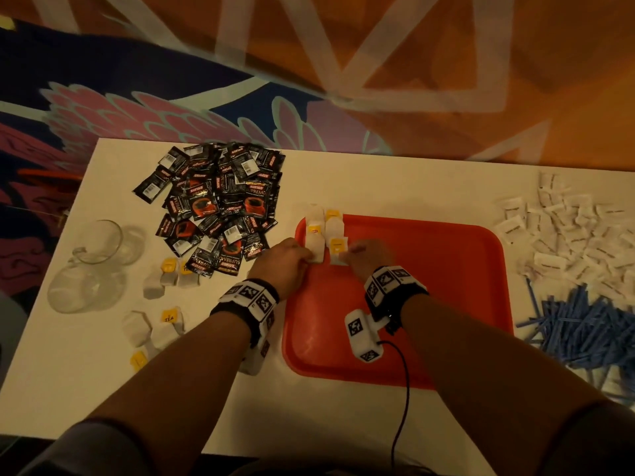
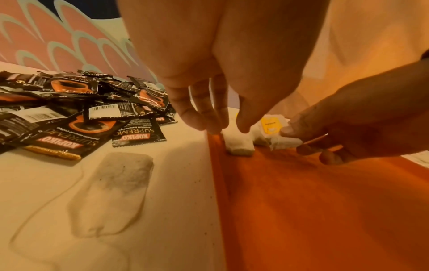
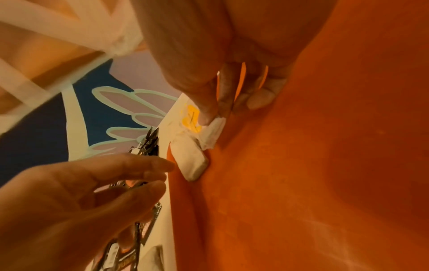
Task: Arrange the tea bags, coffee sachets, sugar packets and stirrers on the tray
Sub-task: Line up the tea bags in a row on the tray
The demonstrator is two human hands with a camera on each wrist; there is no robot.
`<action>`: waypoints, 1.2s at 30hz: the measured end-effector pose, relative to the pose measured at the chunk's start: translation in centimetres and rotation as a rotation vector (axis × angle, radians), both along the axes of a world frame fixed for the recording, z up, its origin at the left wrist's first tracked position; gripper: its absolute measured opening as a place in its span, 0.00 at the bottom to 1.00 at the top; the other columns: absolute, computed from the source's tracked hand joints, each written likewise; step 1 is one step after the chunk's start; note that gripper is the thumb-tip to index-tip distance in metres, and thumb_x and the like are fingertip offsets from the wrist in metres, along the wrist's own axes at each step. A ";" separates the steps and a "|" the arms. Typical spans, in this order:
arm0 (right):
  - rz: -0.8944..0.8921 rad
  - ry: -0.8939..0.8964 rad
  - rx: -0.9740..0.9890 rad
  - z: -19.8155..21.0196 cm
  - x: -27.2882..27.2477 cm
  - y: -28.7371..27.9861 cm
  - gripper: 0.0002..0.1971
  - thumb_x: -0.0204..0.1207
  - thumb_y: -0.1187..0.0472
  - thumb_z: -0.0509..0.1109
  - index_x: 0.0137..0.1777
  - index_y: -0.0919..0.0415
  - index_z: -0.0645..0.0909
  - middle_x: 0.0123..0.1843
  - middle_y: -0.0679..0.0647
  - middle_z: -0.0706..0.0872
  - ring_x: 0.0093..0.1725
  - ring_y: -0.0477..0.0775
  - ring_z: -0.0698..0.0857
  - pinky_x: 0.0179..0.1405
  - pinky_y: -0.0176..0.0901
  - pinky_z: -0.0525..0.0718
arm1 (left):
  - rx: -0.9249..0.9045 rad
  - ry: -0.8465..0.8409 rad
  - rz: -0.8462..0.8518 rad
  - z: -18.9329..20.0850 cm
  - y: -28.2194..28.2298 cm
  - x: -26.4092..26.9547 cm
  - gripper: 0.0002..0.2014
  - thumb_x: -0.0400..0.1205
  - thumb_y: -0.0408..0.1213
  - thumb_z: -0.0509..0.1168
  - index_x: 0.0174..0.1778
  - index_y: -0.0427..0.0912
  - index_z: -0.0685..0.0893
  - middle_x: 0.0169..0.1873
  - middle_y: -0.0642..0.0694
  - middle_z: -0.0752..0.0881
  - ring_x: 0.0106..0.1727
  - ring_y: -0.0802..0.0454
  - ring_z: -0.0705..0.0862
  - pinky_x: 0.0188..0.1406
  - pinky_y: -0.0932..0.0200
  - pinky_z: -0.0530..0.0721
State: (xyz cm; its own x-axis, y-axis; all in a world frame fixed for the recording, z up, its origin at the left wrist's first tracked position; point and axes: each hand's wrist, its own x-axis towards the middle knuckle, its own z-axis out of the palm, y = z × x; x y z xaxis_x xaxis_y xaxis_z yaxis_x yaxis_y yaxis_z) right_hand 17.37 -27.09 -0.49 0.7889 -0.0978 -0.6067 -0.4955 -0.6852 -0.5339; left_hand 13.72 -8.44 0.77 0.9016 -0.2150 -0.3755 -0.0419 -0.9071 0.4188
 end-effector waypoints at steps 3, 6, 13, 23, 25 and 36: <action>0.002 0.015 -0.012 -0.2 0.5 0.3 0.13 0.78 0.54 0.74 0.59 0.57 0.88 0.60 0.54 0.88 0.59 0.54 0.85 0.55 0.42 0.81 | 0.027 0.061 0.015 -0.6 -0.1 0.3 0.18 0.87 0.38 0.60 0.73 0.52 0.83 0.68 0.46 0.81 0.68 0.44 0.80 0.63 0.48 0.81; -0.003 0.028 -0.029 -0.4 0.8 0.7 0.14 0.78 0.54 0.74 0.60 0.59 0.87 0.61 0.55 0.88 0.61 0.54 0.85 0.57 0.42 0.81 | 0.045 0.093 0.014 -1.2 -0.3 0.5 0.19 0.87 0.39 0.60 0.73 0.54 0.82 0.70 0.46 0.80 0.69 0.43 0.80 0.64 0.45 0.81; -0.100 0.033 -0.043 -1.0 0.6 0.9 0.11 0.73 0.55 0.77 0.53 0.55 0.86 0.53 0.51 0.87 0.48 0.50 0.83 0.38 0.36 0.79 | 0.040 0.091 0.036 -1.8 -0.7 0.5 0.19 0.86 0.40 0.61 0.73 0.54 0.82 0.69 0.46 0.80 0.68 0.43 0.80 0.64 0.45 0.82; -0.068 0.027 -0.056 -0.8 0.0 0.3 0.06 0.74 0.57 0.75 0.51 0.51 0.86 0.55 0.47 0.87 0.53 0.47 0.82 0.45 0.37 0.76 | 0.014 0.113 0.085 -1.7 -0.7 0.2 0.20 0.86 0.40 0.61 0.75 0.52 0.79 0.69 0.45 0.79 0.67 0.41 0.80 0.65 0.42 0.81; -0.084 0.016 -0.043 -0.4 -0.3 0.1 0.07 0.74 0.58 0.75 0.51 0.52 0.86 0.55 0.48 0.87 0.53 0.48 0.83 0.47 0.39 0.80 | -0.006 0.084 0.120 -1.2 -0.6 -0.3 0.20 0.85 0.40 0.62 0.75 0.51 0.79 0.68 0.44 0.79 0.66 0.41 0.80 0.64 0.42 0.82; 0.176 0.048 0.033 3.4 -2.5 1.1 0.10 0.74 0.56 0.75 0.55 0.52 0.84 0.54 0.48 0.82 0.55 0.49 0.79 0.53 0.42 0.80 | 0.234 0.009 0.651 0.2 7.5 -4.9 0.29 0.79 0.51 0.69 0.74 0.41 0.74 0.72 0.35 0.73 0.74 0.33 0.70 0.69 0.39 0.76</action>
State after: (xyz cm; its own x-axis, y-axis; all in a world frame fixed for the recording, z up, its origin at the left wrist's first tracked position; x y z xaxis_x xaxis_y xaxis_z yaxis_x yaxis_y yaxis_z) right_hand 14.88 -25.95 2.94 0.7621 0.0596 -0.6447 -0.3953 -0.7458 -0.5362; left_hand 8.85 -0.98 1.00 0.8160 0.4566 -0.3544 0.5445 -0.8130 0.2063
